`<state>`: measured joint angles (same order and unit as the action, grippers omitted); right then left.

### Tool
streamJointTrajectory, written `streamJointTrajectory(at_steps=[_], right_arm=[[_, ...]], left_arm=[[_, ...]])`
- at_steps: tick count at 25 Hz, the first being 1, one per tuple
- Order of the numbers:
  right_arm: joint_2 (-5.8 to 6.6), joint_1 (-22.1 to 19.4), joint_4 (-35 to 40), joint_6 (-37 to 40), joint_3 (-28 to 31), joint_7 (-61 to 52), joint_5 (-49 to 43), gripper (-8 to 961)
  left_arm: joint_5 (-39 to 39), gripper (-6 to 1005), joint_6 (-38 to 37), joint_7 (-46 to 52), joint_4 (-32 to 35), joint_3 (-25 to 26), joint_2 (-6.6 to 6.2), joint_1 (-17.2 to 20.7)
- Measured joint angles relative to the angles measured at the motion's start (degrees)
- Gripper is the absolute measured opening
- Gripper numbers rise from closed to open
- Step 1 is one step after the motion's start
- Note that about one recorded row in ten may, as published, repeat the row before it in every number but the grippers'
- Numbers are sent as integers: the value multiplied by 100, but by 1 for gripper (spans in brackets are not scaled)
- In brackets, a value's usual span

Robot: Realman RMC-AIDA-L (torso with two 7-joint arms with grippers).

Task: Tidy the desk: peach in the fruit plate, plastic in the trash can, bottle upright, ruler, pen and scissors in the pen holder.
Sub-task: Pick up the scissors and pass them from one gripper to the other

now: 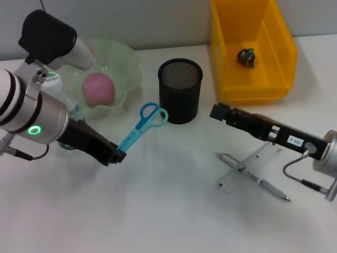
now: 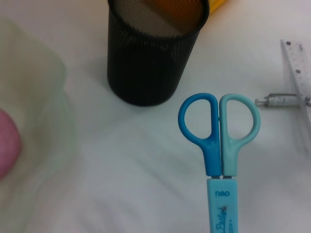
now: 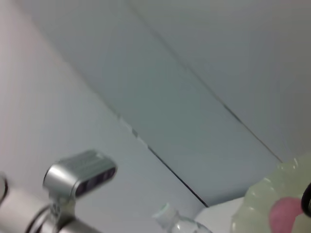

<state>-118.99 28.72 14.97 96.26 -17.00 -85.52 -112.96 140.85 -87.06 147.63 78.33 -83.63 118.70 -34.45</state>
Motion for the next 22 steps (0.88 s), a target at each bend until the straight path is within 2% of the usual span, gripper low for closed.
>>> streamJointTrajectory(at_steps=[1, 6, 16, 22], right_arm=[[-3, 3, -273, -73, 133, -253, 17, 826], [-9, -18, -721, -187, 387, -709, 126, 826], [-27, 101, -1301, -908, 626, -1159, 211, 826], [-38, 285, -1528, -1205, 705, -1244, 216, 826]], left_arm=[[0, 214, 0, 0, 0, 0, 0, 0], [-172, 217, 139, -169, 210, -58, -1, 42], [-224, 221, 335, -334, 408, -213, 3, 22], [-170, 224, 644, -340, 455, -529, -4, -37]])
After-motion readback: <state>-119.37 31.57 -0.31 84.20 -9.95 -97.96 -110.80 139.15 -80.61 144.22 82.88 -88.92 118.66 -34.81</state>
